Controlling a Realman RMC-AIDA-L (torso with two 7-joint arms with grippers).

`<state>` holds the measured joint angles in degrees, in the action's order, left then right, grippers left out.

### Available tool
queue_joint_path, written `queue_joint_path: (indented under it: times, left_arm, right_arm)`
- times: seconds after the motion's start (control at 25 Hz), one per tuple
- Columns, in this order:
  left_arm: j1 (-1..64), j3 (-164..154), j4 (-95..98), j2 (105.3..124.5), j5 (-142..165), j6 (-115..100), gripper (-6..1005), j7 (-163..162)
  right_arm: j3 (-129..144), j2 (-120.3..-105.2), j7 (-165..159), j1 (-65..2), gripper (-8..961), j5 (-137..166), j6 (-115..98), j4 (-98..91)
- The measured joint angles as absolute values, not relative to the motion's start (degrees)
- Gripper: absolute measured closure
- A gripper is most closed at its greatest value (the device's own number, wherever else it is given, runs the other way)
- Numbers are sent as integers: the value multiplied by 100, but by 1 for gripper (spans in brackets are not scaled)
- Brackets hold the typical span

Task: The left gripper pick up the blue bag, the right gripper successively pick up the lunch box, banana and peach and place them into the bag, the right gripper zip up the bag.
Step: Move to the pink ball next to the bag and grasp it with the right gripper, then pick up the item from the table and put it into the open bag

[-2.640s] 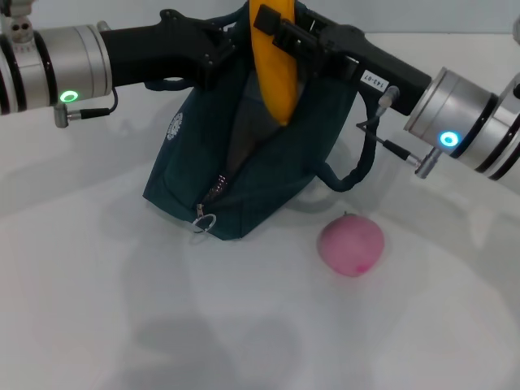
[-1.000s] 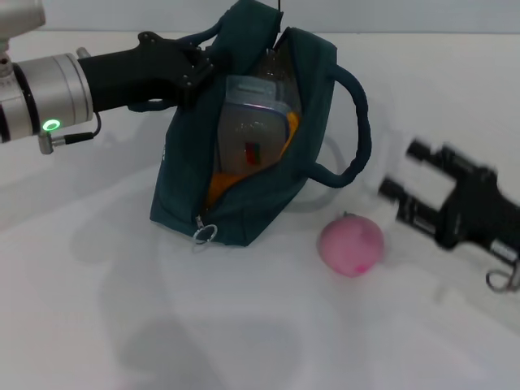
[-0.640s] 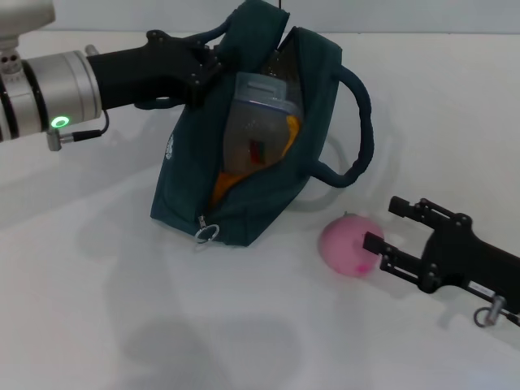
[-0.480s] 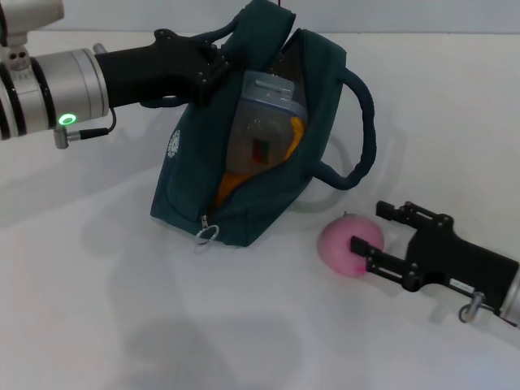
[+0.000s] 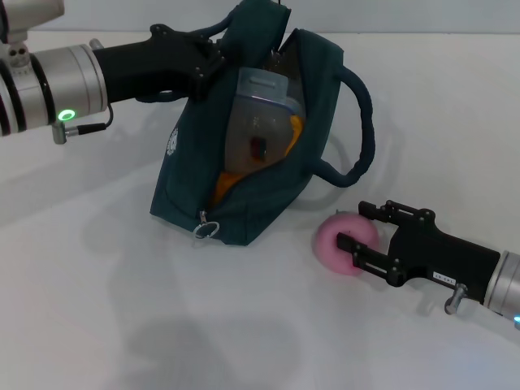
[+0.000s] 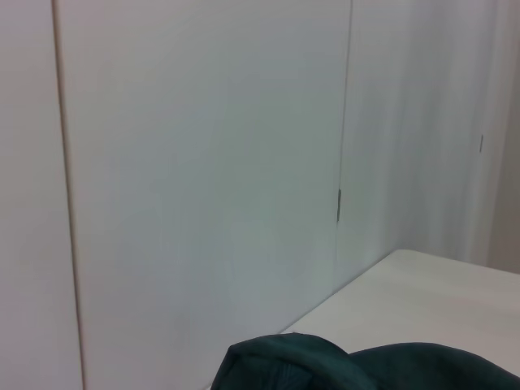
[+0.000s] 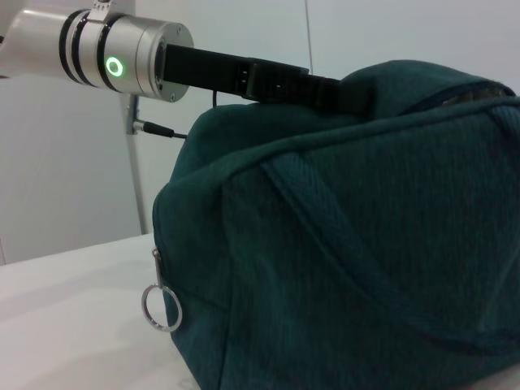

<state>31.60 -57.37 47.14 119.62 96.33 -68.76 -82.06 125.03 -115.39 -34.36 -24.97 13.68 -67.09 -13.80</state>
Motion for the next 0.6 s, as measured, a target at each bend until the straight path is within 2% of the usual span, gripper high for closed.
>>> queue_joint_path:
  times: [0.24,0.6]
  left_arm:
    - [3188,-5736,4716,11963,9633,-6655,962,-8138]
    - [3143,-5738,4719,11969,9495,-6604,962,-7970]
  right_arm:
    - [12458,-11519,-3442,-2506,443,1369,-6839,-1360]
    - [11990,-11395,-3364,-2354,631,1349,-7625,-1328]
